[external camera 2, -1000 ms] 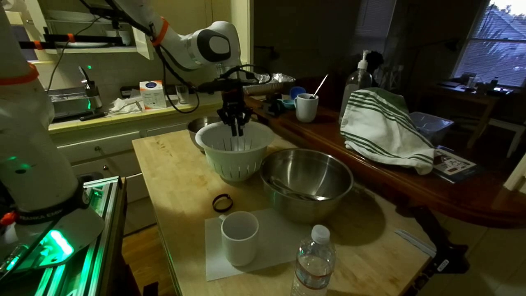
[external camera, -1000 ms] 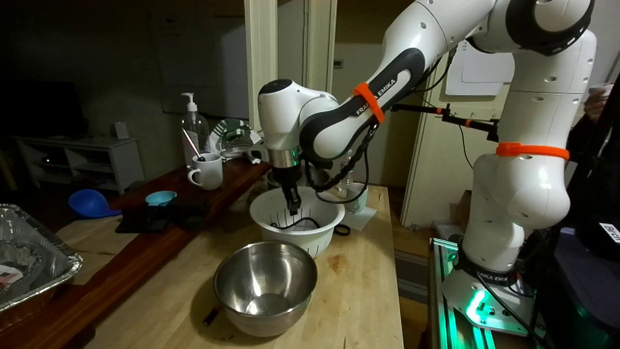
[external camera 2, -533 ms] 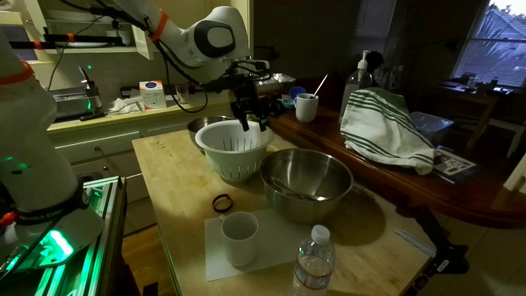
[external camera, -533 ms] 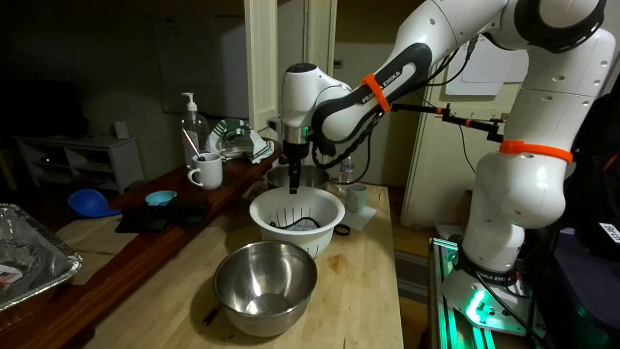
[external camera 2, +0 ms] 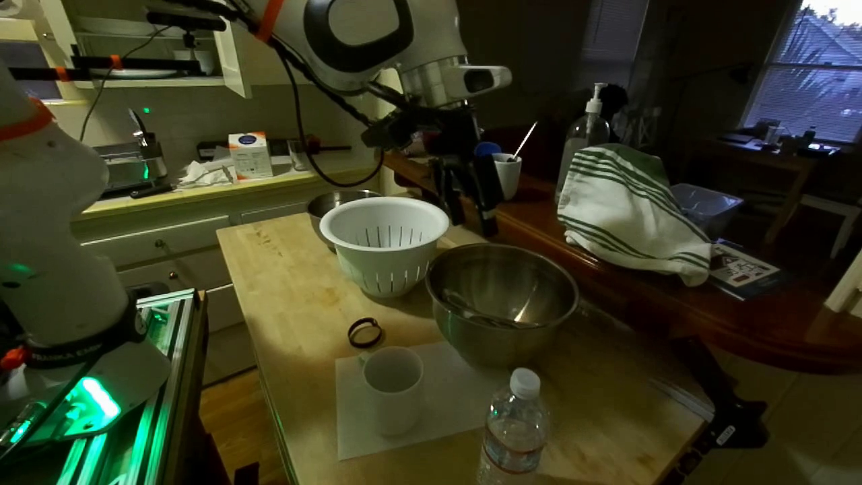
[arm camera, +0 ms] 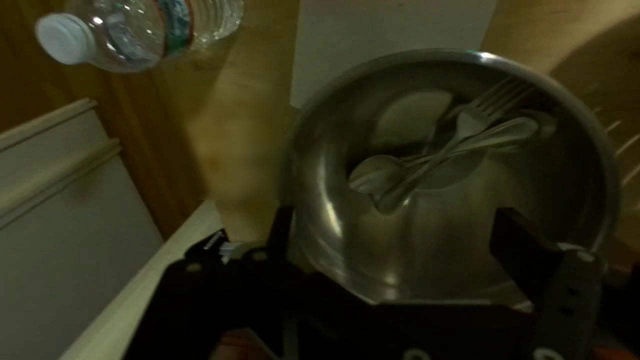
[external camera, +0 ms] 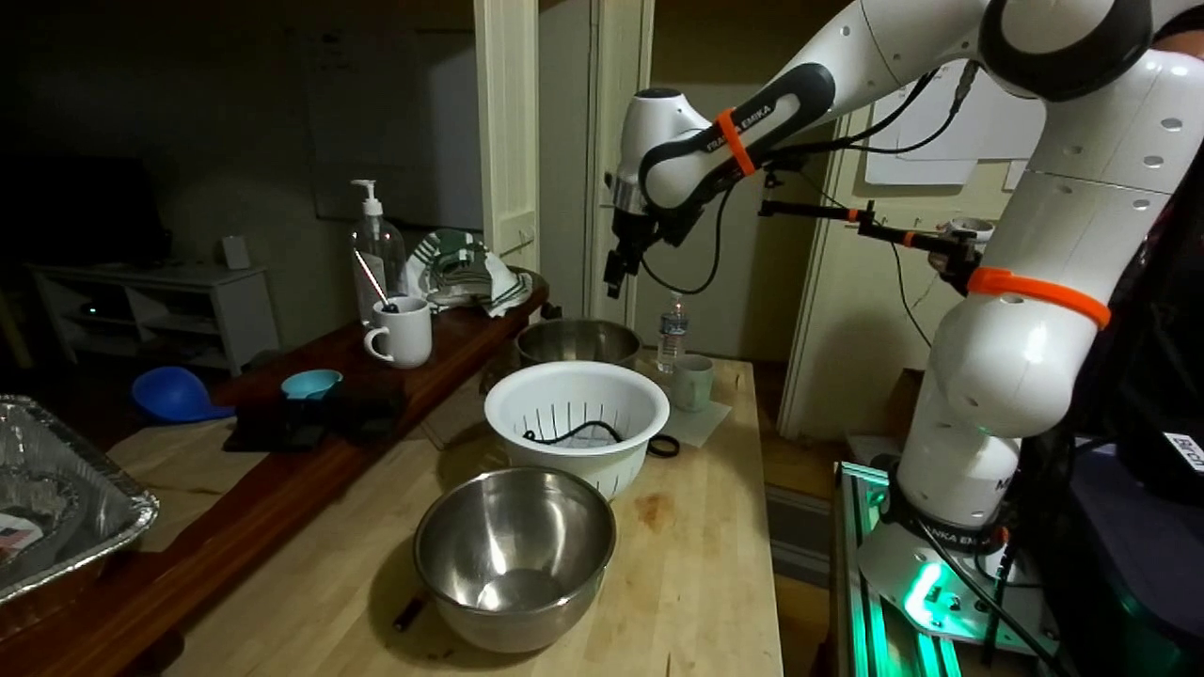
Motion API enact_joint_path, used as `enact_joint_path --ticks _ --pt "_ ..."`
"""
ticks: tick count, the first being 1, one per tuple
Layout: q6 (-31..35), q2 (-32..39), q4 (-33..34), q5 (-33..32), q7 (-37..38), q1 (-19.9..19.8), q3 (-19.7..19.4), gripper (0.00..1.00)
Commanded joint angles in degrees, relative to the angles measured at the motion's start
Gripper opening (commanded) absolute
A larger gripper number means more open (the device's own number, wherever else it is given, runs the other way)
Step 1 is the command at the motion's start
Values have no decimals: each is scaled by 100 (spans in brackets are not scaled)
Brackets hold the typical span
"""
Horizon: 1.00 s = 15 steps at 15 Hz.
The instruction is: Take the white cloth out of the silver bowl on the right and place it in the white colander then take the cutlery out of the bowl on the right and put them in the bowl on the left.
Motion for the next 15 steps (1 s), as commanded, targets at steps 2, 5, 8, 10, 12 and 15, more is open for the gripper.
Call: enact_joint_path --ticks 2,5,8,10,12,15 --pt "3 996 1034 139 914 -315 -170 100" --pt "-310 1782 1834 82 1091 -260 -164 100" --pt "-755 2367 2430 64 1119 -116 -139 100" --pt "-1059 2507 2476 4 1268 12 -120 100" --pt "-1284 2594 2422 67 1283 111 -69 100" --pt "-1355 2802 2308 391 1293 140 67 100"
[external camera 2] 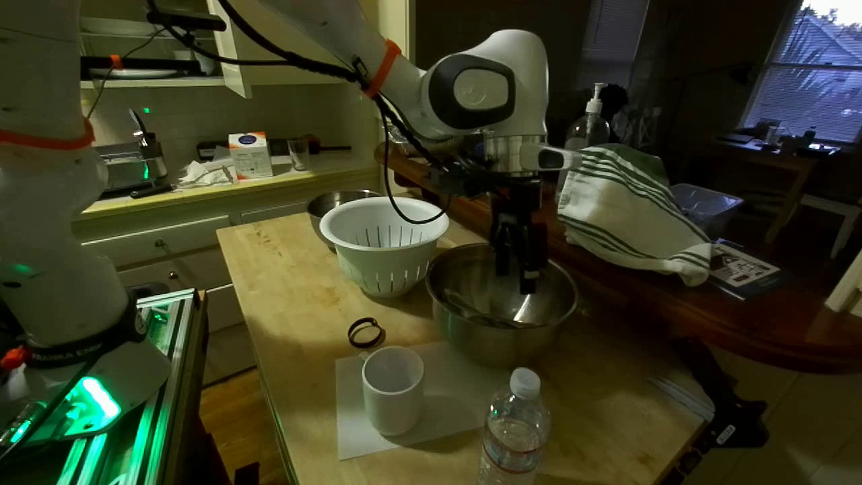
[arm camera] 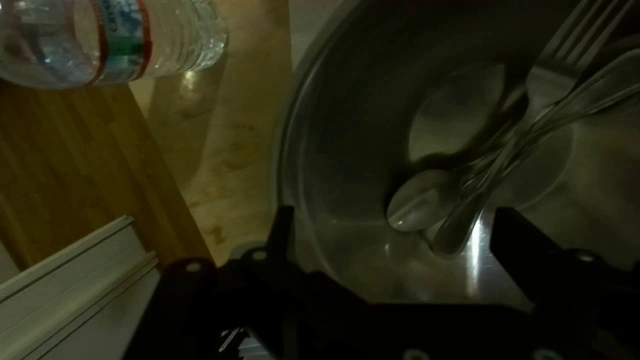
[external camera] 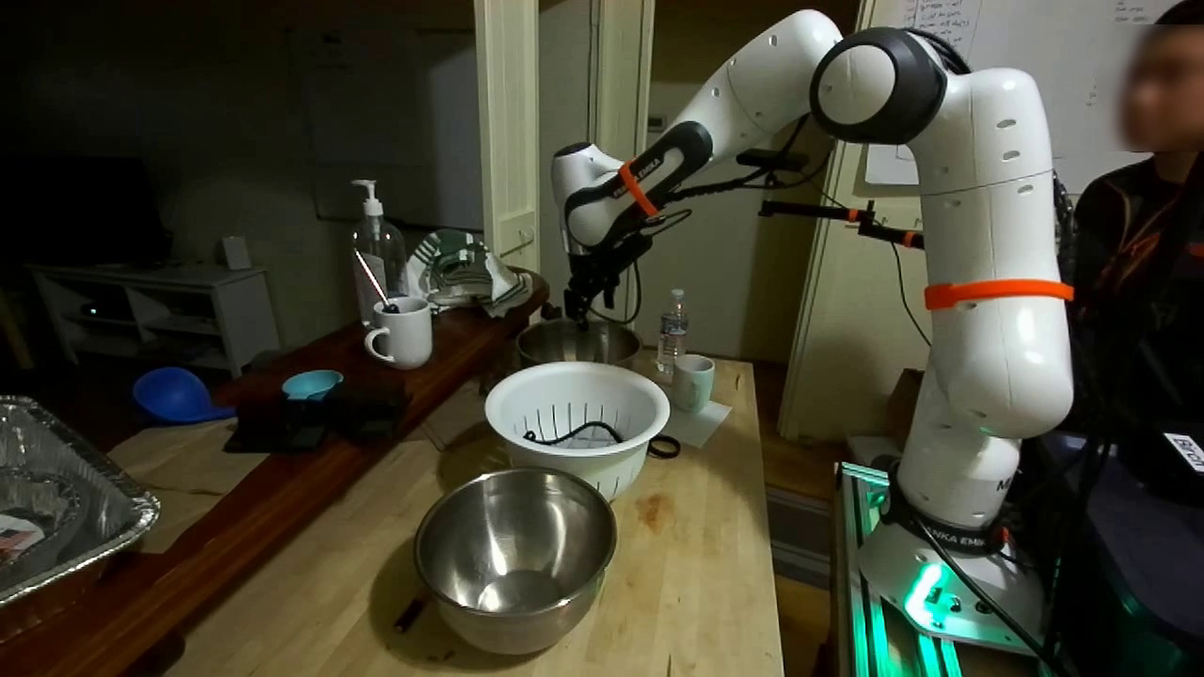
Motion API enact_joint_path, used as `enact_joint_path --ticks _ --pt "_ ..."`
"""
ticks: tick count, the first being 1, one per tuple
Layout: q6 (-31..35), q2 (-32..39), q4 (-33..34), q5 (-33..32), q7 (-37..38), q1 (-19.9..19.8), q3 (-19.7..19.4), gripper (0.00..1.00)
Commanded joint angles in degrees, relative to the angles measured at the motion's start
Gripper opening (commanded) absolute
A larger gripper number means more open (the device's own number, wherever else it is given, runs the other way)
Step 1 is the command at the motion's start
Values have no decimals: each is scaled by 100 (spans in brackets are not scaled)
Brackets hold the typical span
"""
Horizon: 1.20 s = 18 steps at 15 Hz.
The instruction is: Take the white cloth out of the silver bowl on the right and place it in the white colander then take the cutlery out of the bowl on the right and put them in the bowl on the left.
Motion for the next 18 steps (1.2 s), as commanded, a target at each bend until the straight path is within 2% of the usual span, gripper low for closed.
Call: enact_joint_path --ticks 1,2,3,5,10,13,18 --pt "-333 307 31 507 -19 4 121 100" --pt "-400 275 14 639 -219 -43 161 100" --pt "-191 222 -15 359 -21 52 75 100" --pt "-238 296 -14 470 -74 44 87 100" --pt "75 879 409 897 -82 -70 164 100" --pt "-16 1229 687 1322 -327 -197 260 100" --pt "-95 1746 963 1647 -422 -303 305 100"
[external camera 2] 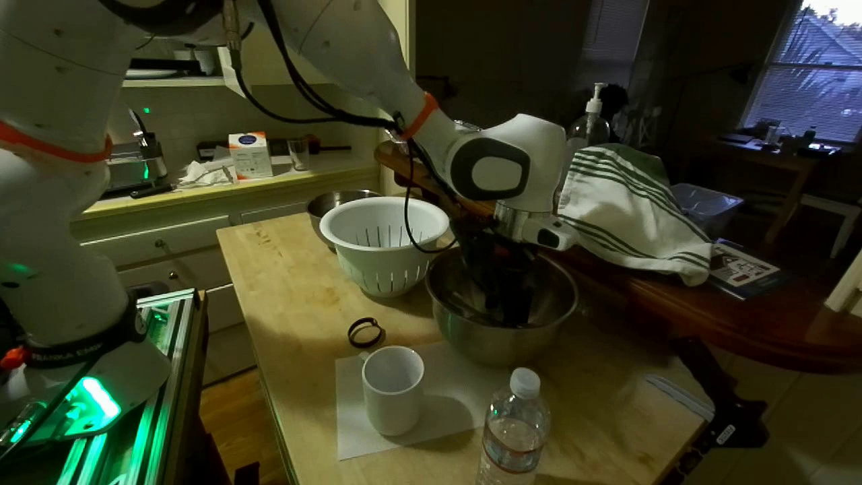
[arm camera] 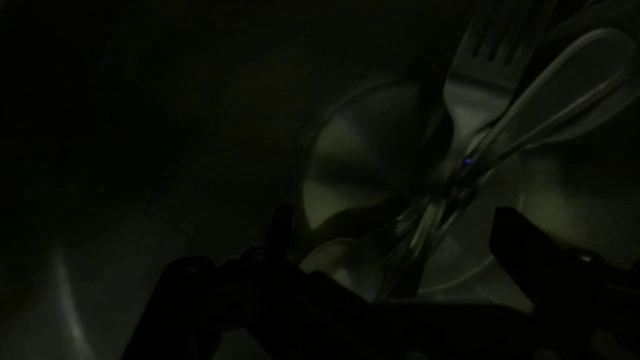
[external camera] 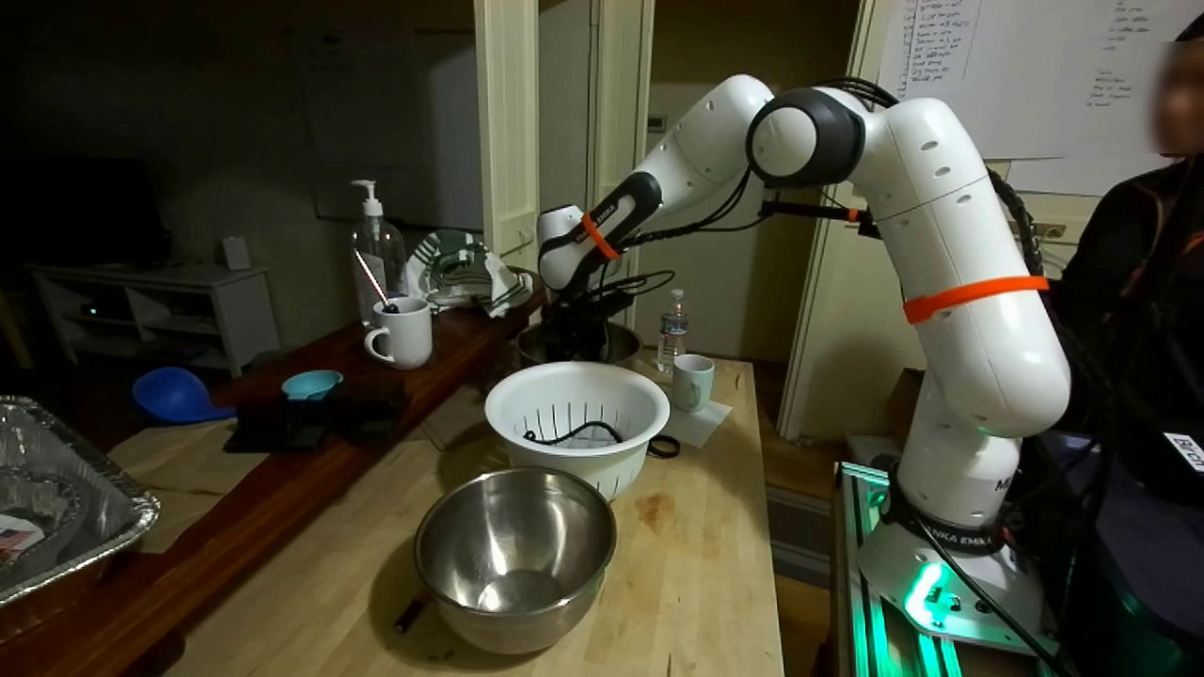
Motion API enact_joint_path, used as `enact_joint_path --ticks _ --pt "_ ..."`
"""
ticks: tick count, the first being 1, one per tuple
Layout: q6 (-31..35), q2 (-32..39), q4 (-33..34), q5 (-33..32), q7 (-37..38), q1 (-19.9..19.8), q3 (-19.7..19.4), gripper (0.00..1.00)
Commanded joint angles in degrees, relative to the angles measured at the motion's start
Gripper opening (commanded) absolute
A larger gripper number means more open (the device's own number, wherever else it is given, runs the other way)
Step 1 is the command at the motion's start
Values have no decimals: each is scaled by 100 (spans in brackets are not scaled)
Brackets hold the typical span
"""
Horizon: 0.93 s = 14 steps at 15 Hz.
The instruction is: Take the white cloth out of the silver bowl on the right and place it in the white colander then take the cutlery out of the bowl on the right and put them in the bowl on the left.
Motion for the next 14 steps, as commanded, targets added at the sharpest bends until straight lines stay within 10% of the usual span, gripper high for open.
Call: enact_joint_path --ticks 1,4,5,14 --pt "-120 421 332 336 -208 -156 106 100" --pt "-261 620 464 431 -292 -181 148 100" --pt "-300 667 507 442 -286 -175 147 75" --pt "-817 741 801 681 -370 -264 200 13"
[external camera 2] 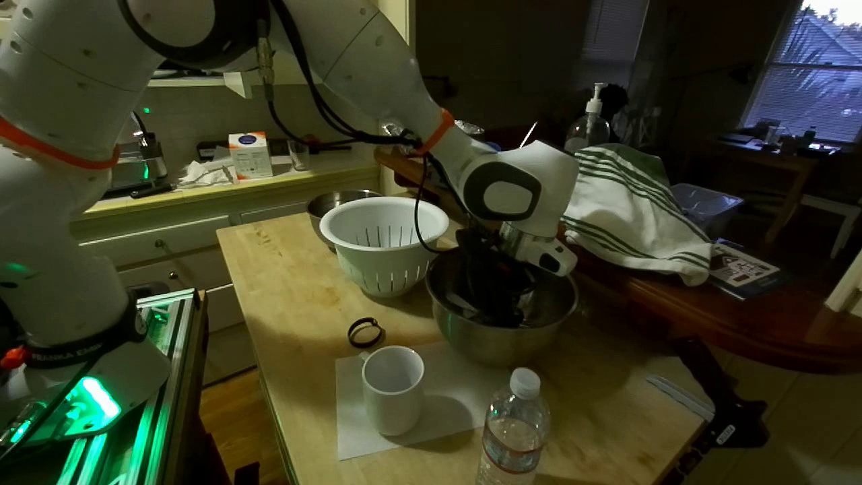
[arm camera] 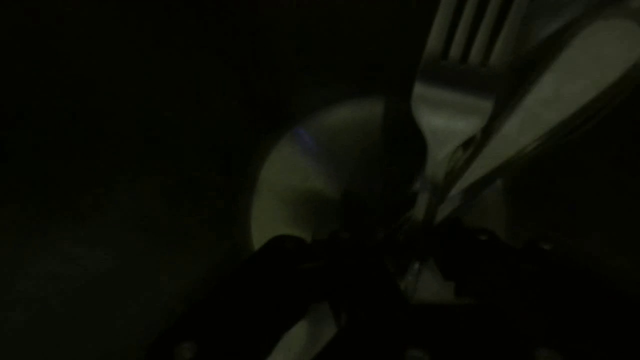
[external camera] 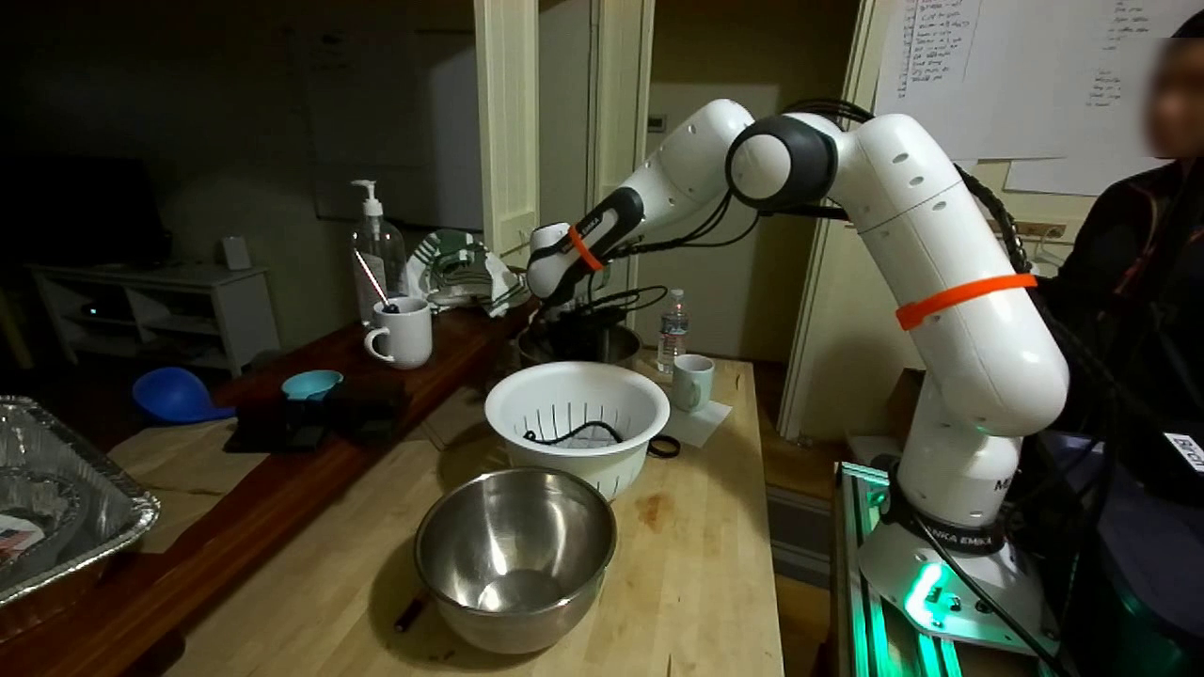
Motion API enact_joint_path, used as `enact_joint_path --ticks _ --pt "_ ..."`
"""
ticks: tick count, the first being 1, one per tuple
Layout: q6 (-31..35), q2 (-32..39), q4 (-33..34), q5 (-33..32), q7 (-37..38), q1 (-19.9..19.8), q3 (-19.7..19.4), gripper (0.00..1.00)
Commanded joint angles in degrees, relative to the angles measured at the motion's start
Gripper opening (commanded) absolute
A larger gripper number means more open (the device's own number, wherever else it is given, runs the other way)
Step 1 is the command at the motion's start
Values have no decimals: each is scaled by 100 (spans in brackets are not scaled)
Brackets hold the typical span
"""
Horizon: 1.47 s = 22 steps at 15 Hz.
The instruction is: Take the white cloth out of the silver bowl on the right and place it in the white colander then take the cutlery out of the bowl on the right and put them in the bowl on the left.
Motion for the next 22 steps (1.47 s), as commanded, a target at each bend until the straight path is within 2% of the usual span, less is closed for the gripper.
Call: enact_joint_path --ticks 1,3,13,17,22 --pt "-311 101 177 211 -196 -153 54 5" --pt "-283 -44 49 249 -308 -214 71 0" --pt "634 -1639 -1433 -60 -768 -107 -73 2" --pt "531 -2202 -1664 -220 -727 -41 -120 2" --pt "153 -2662 -1625 -672 -562 173 -105 2"
